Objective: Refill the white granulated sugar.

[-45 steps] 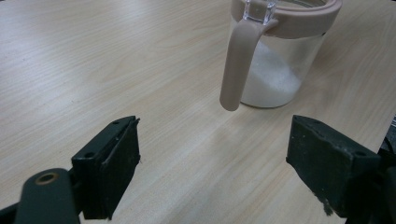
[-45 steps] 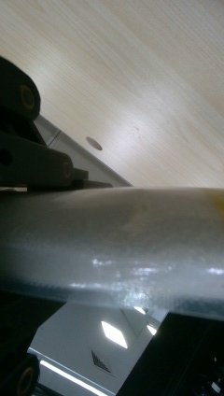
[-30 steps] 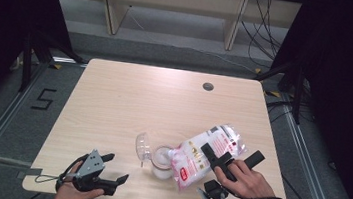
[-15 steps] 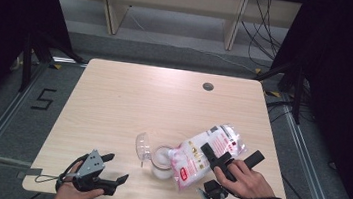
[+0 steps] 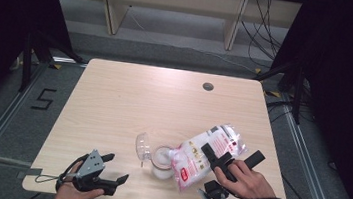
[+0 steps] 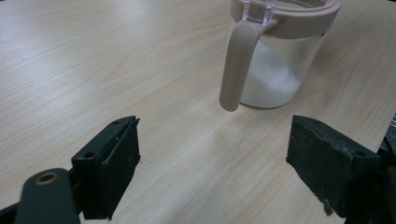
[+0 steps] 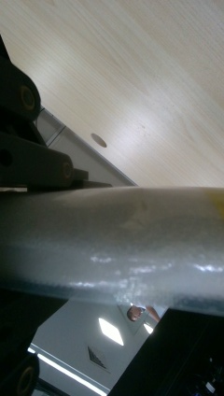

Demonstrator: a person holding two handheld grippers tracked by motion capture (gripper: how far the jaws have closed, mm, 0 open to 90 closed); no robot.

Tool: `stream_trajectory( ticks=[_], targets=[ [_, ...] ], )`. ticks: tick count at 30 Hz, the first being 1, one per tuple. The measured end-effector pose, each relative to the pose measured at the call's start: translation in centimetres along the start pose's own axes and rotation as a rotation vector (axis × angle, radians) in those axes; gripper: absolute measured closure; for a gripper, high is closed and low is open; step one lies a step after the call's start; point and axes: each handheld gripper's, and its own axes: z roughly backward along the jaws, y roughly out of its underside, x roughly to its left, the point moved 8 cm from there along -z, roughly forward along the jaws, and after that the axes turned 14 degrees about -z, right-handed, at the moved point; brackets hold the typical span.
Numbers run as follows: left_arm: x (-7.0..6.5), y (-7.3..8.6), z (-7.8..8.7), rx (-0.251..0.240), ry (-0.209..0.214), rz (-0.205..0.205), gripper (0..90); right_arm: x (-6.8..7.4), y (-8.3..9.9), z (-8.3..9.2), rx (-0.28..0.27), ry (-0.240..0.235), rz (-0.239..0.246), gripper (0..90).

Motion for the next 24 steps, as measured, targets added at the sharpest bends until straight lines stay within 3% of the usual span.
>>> stream_trajectory(
  ticks=[2,7,9,10,24],
  targets=[
    [-0.12,0.02,0.0,0.0,-0.003,0.027,16.6,-0.42,0.04,0.1,0.008,0.006,0.075,76.1],
    [-0.15,0.01,0.0,0.0,-0.002,0.027,16.6,-0.38,0.08,0.1,0.011,0.004,0.07,76.3],
    [-0.07,0.01,0.0,0.0,-0.002,0.019,16.6,-0.46,0.08,0.11,0.0,0.009,0.059,76.4],
    [-0.07,0.02,0.0,0.0,-0.002,0.021,16.6,-0.05,-0.02,0.08,-0.015,0.008,-0.012,76.5],
    [-0.05,0.04,0.06,0.005,-0.005,0.021,16.6,-0.01,0.18,-0.01,-0.028,0.007,-0.038,77.7]
  ],
)
